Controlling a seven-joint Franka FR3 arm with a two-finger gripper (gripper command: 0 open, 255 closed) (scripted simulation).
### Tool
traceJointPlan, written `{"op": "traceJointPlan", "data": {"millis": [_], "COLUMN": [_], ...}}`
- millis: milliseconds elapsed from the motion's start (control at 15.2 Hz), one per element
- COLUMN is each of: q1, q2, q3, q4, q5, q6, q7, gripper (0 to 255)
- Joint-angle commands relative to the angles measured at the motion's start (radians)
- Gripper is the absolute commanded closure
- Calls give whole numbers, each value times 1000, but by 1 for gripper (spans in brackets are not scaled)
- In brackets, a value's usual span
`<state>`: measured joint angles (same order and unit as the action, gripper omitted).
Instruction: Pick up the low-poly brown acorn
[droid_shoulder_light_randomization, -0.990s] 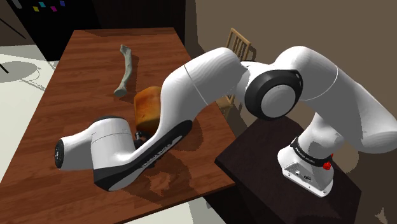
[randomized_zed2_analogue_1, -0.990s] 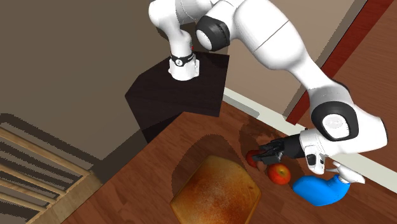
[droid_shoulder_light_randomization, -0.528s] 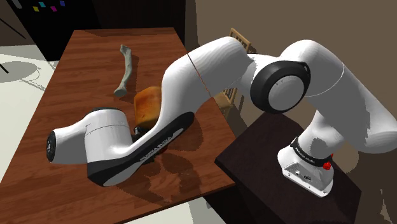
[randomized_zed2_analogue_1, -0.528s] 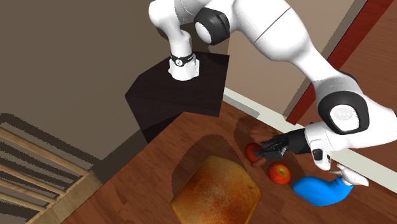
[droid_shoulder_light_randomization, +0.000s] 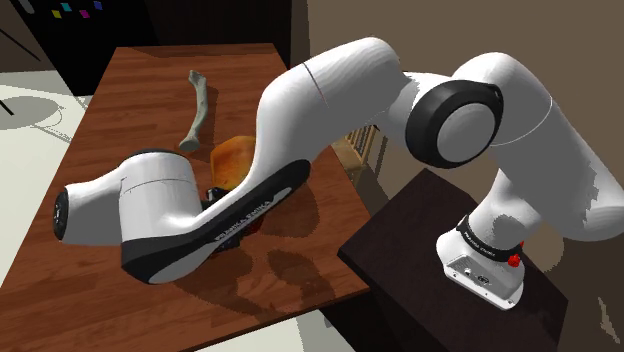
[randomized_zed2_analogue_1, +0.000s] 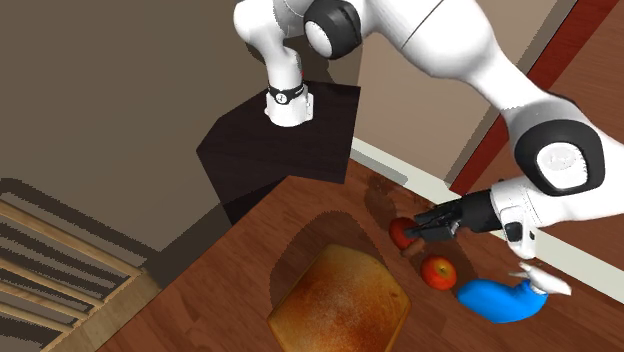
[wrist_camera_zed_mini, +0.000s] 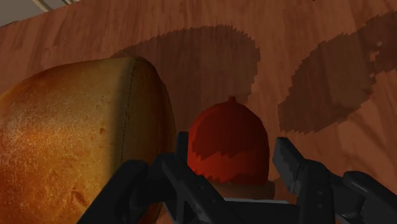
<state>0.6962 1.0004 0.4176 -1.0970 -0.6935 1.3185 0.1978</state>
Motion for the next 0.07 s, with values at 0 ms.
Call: {"op": "traceJointPlan", "data": {"millis": [0], "q1": [0], "q2": [-4], "q3": [0], "q4": [2], "q5": [1], "q6": [-5], "q7": [-2], "gripper": [255]}}
